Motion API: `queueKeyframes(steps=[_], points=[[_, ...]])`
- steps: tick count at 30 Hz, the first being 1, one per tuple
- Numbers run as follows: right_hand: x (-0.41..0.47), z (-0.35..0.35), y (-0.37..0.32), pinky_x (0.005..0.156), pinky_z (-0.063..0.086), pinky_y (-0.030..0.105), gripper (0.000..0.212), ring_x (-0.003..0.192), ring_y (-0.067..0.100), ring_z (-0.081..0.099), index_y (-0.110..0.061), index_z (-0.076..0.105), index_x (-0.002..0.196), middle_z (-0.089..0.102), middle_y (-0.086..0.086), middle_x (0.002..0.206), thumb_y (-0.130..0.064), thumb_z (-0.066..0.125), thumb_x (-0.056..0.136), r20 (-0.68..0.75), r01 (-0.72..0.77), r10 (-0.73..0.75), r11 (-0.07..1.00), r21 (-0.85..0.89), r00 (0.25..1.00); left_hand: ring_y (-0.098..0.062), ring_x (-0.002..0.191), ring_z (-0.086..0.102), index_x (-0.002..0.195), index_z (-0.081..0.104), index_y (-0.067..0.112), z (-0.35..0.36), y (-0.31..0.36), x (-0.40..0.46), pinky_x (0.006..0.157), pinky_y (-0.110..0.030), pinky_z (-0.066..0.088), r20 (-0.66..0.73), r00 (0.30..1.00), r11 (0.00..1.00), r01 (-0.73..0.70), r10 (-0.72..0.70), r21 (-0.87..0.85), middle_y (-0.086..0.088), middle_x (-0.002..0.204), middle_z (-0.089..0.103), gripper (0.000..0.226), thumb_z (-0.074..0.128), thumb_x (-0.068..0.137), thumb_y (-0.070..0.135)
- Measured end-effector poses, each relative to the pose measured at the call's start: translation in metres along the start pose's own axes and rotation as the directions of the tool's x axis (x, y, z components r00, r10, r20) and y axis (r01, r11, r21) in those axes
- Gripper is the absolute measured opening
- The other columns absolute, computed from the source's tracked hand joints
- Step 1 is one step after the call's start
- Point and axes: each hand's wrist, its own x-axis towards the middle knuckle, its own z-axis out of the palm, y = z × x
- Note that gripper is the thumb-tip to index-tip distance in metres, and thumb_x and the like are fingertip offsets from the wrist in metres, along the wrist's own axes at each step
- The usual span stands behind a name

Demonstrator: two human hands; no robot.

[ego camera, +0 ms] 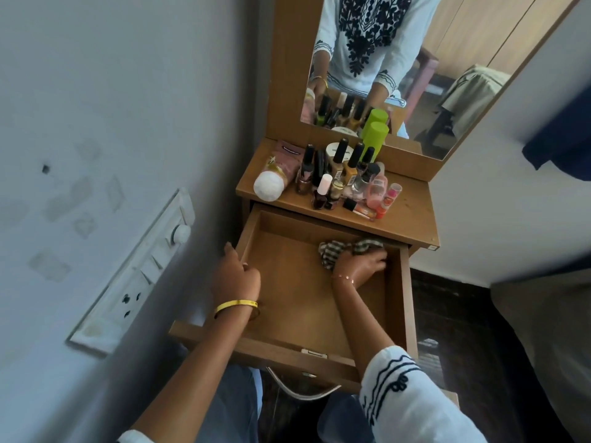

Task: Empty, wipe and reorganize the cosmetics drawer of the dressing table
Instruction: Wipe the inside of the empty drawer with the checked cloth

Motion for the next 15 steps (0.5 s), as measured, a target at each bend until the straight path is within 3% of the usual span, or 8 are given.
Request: queueKeyframes(steps=[4,5,7,9,13,15], points=[[-0.022,0.017,0.003,0.106,0.039,0.039,0.069,0.128,0.033,0.042,-0.006,0.023,0.142,0.025,0.019,0.145,-0.005,0.061,0.084,0.203,0.187,-0.159,0.974,-0.129,0.966,-0.035,0.099,0.06,0.146,0.021,0.019,-0.001,0.001,0.001,0.076,-0.041,0.05,0.011,1.0,0.999,0.017,-0.017,-0.031,-0.014,0.141,0.045,0.059,0.036,0.091,0.004],[-0.031,0.025,0.002,0.104,0.039,0.039,0.065,0.127,0.033,0.043,-0.007,0.027,0.141,0.028,0.018,0.144,-0.005,0.059,0.085,0.317,0.283,-0.22,0.944,-0.169,0.922,-0.035,0.099,0.06,0.146,0.022,0.019,-0.001,0.001,0.0,0.076,-0.04,0.05,0.014,1.0,0.999,0.014,-0.013,-0.033,-0.014,0.141,0.045,0.059,0.036,0.091,0.004],[-0.051,0.044,-0.007,0.105,0.04,0.039,0.057,0.127,0.032,0.043,-0.009,0.03,0.139,0.028,0.018,0.145,-0.004,0.054,0.088,0.574,0.51,-0.32,0.835,-0.205,0.754,-0.036,0.108,0.056,0.145,0.025,0.019,-0.004,0.003,0.0,0.086,-0.043,0.05,0.015,1.0,0.999,0.007,-0.006,-0.045,-0.013,0.143,0.043,0.058,0.036,0.09,0.003],[-0.068,0.062,-0.018,0.105,0.039,0.039,0.054,0.128,0.034,0.041,-0.009,0.03,0.14,0.027,0.02,0.145,-0.004,0.05,0.09,0.704,0.647,-0.344,0.732,-0.213,0.621,-0.034,0.119,0.051,0.145,0.027,0.019,-0.005,0.004,-0.001,0.096,-0.045,0.045,0.015,1.0,0.999,0.012,-0.011,-0.052,-0.011,0.144,0.041,0.056,0.035,0.092,0.004],[-0.073,0.067,-0.02,0.102,0.041,0.04,0.05,0.124,0.035,0.046,-0.01,0.03,0.138,0.031,0.02,0.143,-0.005,0.048,0.092,0.692,0.683,-0.369,0.688,-0.246,0.621,-0.032,0.131,0.04,0.145,0.027,0.019,-0.008,0.006,-0.002,0.104,-0.042,0.036,0.019,0.999,0.998,0.029,-0.028,-0.062,-0.009,0.147,0.039,0.051,0.033,0.095,0.007],[-0.061,0.055,-0.009,0.103,0.043,0.042,0.052,0.125,0.033,0.046,-0.012,0.032,0.137,0.033,0.017,0.142,-0.004,0.053,0.089,0.596,0.592,-0.368,0.771,-0.234,0.714,-0.032,0.13,0.041,0.145,0.027,0.018,-0.008,0.006,-0.004,0.103,-0.041,0.036,0.017,1.0,0.997,0.022,-0.021,-0.074,-0.009,0.146,0.04,0.052,0.034,0.095,0.007]])
